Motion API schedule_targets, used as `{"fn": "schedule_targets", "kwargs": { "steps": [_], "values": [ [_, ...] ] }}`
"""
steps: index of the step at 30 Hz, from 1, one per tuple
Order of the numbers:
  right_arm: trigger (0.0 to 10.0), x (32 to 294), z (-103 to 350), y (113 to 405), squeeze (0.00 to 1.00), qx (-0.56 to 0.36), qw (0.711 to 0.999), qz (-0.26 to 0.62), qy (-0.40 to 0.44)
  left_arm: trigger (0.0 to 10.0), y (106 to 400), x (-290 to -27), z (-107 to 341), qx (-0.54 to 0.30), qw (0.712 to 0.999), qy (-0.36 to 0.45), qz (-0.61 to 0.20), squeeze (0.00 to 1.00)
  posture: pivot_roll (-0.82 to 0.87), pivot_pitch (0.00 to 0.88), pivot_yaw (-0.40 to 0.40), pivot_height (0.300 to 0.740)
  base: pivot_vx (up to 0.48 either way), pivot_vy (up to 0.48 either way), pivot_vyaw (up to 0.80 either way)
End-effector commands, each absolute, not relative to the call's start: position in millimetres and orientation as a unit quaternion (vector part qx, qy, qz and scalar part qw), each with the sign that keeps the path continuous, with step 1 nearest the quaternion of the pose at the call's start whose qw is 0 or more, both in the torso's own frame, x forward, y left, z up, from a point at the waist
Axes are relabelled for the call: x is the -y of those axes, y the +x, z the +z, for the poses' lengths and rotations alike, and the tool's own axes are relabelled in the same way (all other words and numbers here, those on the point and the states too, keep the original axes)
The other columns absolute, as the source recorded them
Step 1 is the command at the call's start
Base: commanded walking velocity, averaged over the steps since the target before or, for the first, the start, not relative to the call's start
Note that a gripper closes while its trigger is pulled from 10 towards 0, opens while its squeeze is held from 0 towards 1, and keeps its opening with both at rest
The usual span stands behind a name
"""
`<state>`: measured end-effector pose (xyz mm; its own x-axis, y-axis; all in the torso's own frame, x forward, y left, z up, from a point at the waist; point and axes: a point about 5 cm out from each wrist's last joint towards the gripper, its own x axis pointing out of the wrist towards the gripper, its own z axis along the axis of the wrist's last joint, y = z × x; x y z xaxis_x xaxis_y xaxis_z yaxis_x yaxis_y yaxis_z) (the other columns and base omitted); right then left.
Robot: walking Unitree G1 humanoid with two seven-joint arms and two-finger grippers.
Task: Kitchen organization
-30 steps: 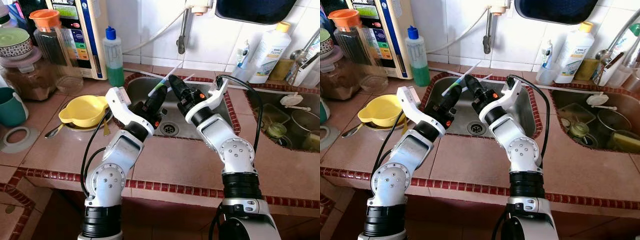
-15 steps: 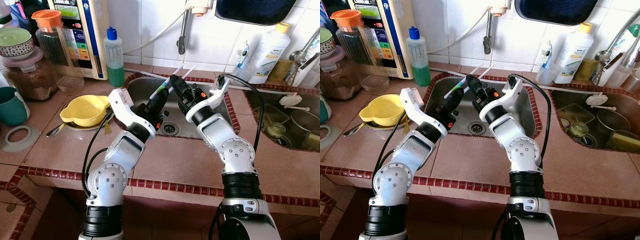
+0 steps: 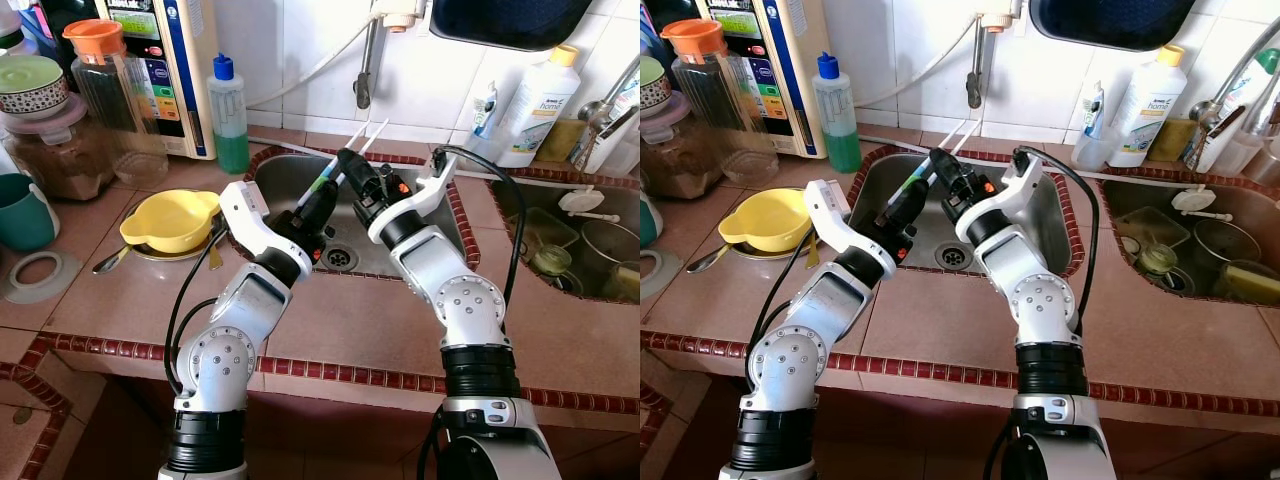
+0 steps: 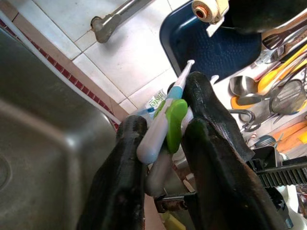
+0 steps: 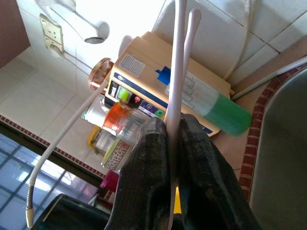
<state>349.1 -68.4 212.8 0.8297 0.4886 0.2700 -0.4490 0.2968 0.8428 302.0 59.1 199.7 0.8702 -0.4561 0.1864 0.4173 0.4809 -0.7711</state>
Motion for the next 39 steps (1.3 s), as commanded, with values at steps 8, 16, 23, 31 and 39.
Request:
{"fn": "schedule_targets", "kwargs": {
  "steps": [8,16,23,31,39],
  "values": [
    [0.0,49,206,348,0.00,-0.038,0.794,0.276,0.541,10.0,297,-48,208,-0.010,0.843,-0.468,-0.265,1.00,0.04,0.033,-0.038,0.740,0.000,0.000,0.00],
    [0.0,58,205,354,0.00,-0.025,0.814,0.242,0.528,10.0,295,-50,201,-0.022,0.849,-0.461,-0.257,1.00,0.04,0.036,-0.035,0.740,0.000,0.000,0.00],
    [0.0,78,203,371,0.00,-0.009,0.848,0.177,0.500,10.0,291,-49,197,-0.034,0.849,-0.460,-0.259,1.00,0.04,0.038,-0.028,0.740,0.000,0.000,0.00],
    [0.4,110,200,389,0.00,0.023,0.913,0.104,0.394,10.0,288,-47,195,-0.046,0.858,-0.433,-0.274,1.00,0.06,0.031,-0.018,0.740,0.000,0.000,0.00],
    [5.5,138,185,398,0.00,0.018,0.959,0.062,0.277,10.0,285,-56,189,-0.049,0.883,-0.385,-0.265,1.00,0.07,0.027,-0.007,0.740,0.000,0.000,0.00]
  ]
}}
